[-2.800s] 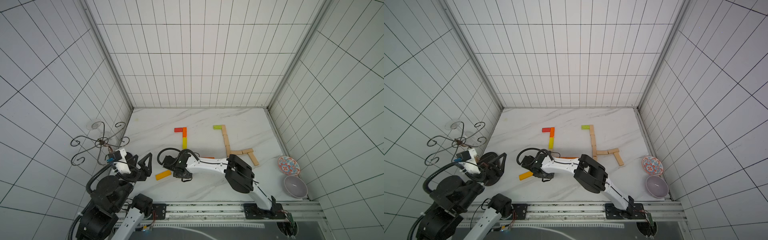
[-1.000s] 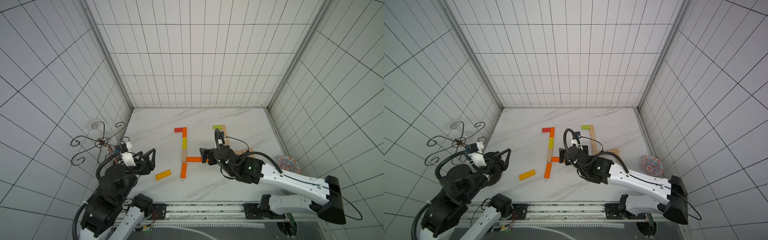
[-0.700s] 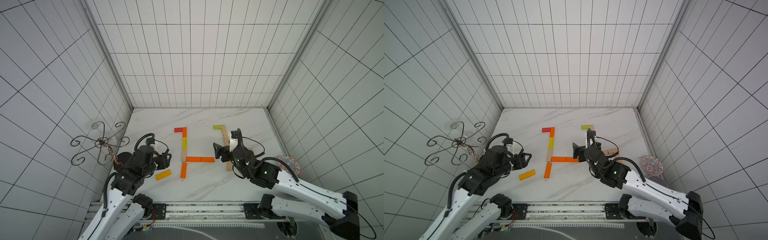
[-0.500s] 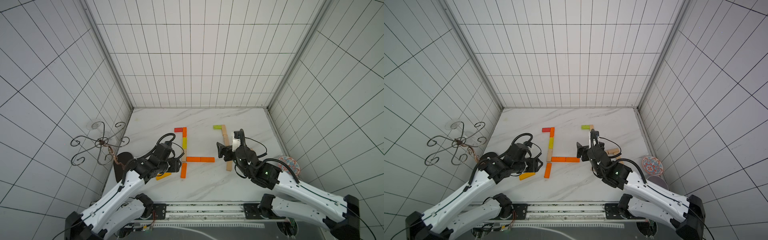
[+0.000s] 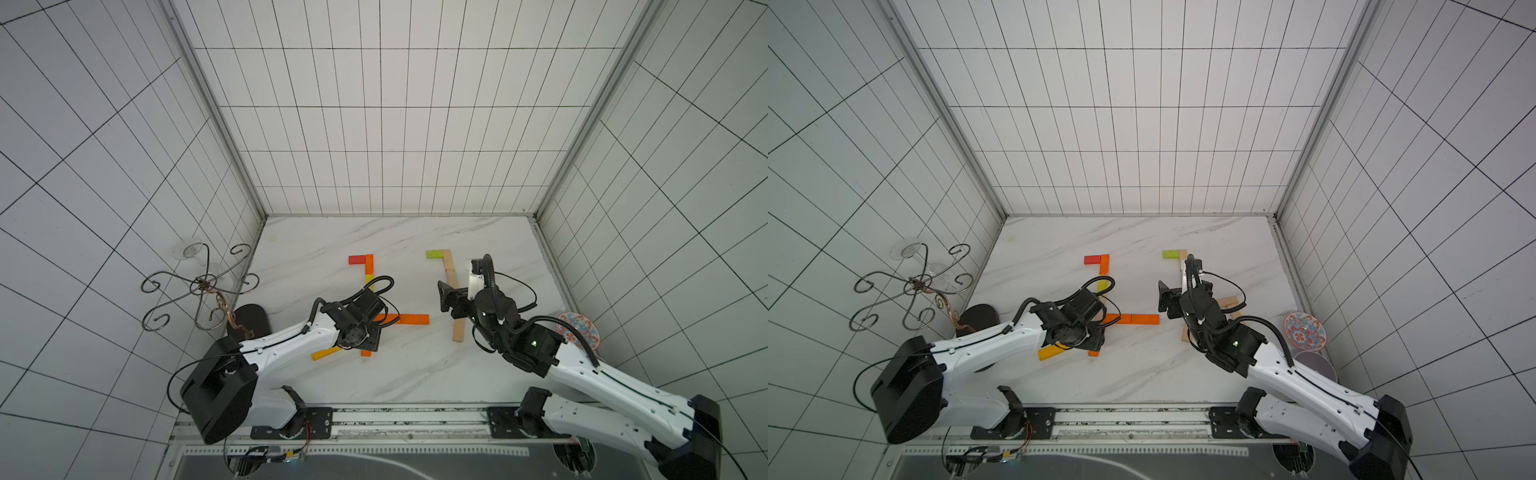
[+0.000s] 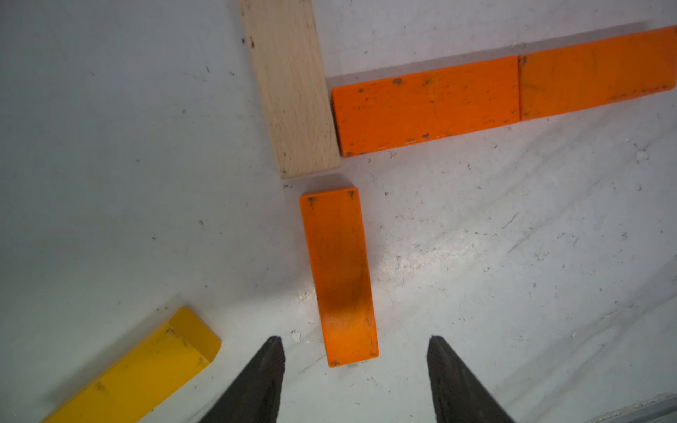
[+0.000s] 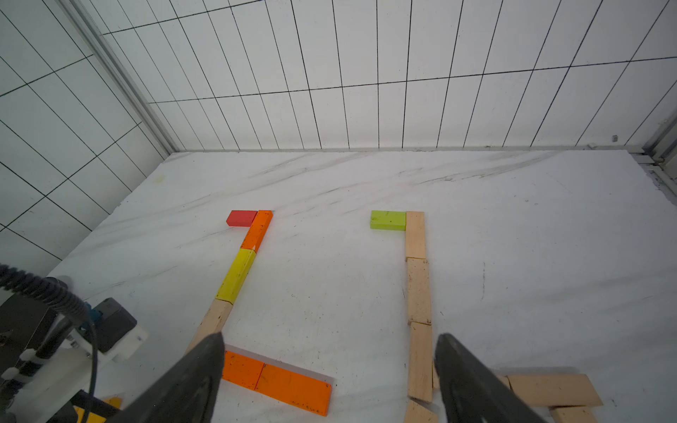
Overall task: Assemble a giraffe with building blocks
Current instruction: Adjust the building block at the center of the board.
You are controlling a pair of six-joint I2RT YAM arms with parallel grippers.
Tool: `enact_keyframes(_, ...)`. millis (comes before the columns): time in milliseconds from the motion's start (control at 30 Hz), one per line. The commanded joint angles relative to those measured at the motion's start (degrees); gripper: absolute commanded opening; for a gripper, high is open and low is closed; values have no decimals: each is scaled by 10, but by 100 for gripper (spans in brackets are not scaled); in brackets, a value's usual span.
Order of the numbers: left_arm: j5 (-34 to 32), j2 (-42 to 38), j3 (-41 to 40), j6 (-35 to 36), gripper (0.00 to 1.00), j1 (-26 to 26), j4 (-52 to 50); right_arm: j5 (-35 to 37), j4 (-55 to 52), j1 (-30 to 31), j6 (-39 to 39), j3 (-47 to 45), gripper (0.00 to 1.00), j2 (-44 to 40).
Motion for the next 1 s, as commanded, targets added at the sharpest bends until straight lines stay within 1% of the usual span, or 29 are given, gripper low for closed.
enact_keyframes(0, -12, 31, 25, 14, 59, -1, 21, -8, 13, -9, -11, -33, 90, -5)
enact_keyframes(133, -13, 68, 45, 23, 56, 0, 23, -14, 13, -15, -10, -36, 90, -7)
enact_keyframes(300, -30, 89, 51, 27, 51, 6, 23, -22, 13, -21, -10, -37, 90, -6)
enact_keyframes(567, -56, 111, 55, 30, 51, 10, 9, -36, 15, -32, -10, -38, 89, 6)
enact_keyframes(700, -43, 123, 56, 37, 46, 11, 21, -43, 16, -35, -9, -37, 89, 12)
enact_keyframes(967, -50, 134, 57, 44, 37, 28, 23, -50, 20, -44, -11, -39, 89, 13)
